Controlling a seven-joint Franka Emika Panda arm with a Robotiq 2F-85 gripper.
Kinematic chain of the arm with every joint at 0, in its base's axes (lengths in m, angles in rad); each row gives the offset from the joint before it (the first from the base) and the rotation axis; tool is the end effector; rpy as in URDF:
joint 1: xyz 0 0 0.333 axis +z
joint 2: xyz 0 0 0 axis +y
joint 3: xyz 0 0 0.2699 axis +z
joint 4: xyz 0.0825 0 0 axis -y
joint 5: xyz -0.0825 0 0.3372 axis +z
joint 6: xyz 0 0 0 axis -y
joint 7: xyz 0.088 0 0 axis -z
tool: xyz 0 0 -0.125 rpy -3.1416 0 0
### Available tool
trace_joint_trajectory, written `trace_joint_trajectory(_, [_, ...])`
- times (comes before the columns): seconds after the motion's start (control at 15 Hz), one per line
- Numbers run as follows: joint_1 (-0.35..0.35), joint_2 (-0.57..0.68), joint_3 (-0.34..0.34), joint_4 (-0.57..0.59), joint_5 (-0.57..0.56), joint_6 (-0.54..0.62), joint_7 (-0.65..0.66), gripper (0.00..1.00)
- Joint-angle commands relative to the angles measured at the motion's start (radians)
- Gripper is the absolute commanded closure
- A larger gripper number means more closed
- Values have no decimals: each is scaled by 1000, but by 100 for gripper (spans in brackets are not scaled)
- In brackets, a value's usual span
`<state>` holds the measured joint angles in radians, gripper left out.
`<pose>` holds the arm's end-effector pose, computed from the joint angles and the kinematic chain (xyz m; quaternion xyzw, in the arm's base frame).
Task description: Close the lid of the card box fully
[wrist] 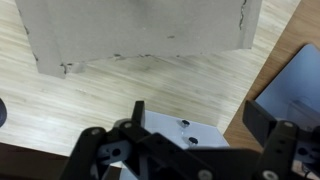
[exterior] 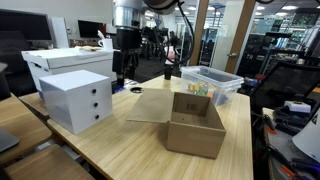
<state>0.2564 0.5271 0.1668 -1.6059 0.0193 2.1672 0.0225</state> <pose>0.5774 0.2491 0.2969 -0.9819 -0.1818 -0.0090 0.0529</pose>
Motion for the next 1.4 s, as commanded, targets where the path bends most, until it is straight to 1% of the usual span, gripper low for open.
trace_joint_trajectory(0.0, [18,74,-10,93,-29,-55,11,0])
trace_joint_trajectory(0.13, [20,104,-13,120,-26,-66,15,0])
trace_joint_trajectory(0.2, [22,126,-16,141,-27,-80,16,25])
trace_joint_trajectory(0.27, [19,144,-15,155,-23,-87,10,27])
trace_joint_trajectory(0.33, [17,167,-15,174,-19,-98,8,36])
trace_joint_trajectory(0.4, [13,184,-12,185,-12,-97,1,43])
trace_joint_trajectory(0.6, [8,220,-12,206,-6,-111,-5,60])
trace_joint_trajectory(0.67, [-1,225,-13,199,-2,-107,-10,65])
trace_joint_trajectory(0.8, [-6,242,-16,202,-2,-108,-11,78])
trace_joint_trajectory(0.87, [-7,245,-17,201,-2,-110,-11,82])
trace_joint_trajectory(1.0, [8,259,-17,217,-4,-119,11,93])
trace_joint_trajectory(1.07, [15,261,-19,224,-6,-131,23,97])
trace_joint_trajectory(1.13, [24,258,-23,230,-12,-153,40,98])
trace_joint_trajectory(1.2, [38,247,-33,244,-21,-226,71,99])
trace_joint_trajectory(1.27, [60,227,-45,259,-28,-323,133,100])
trace_joint_trajectory(1.33, [74,216,-49,275,-25,-395,181,100])
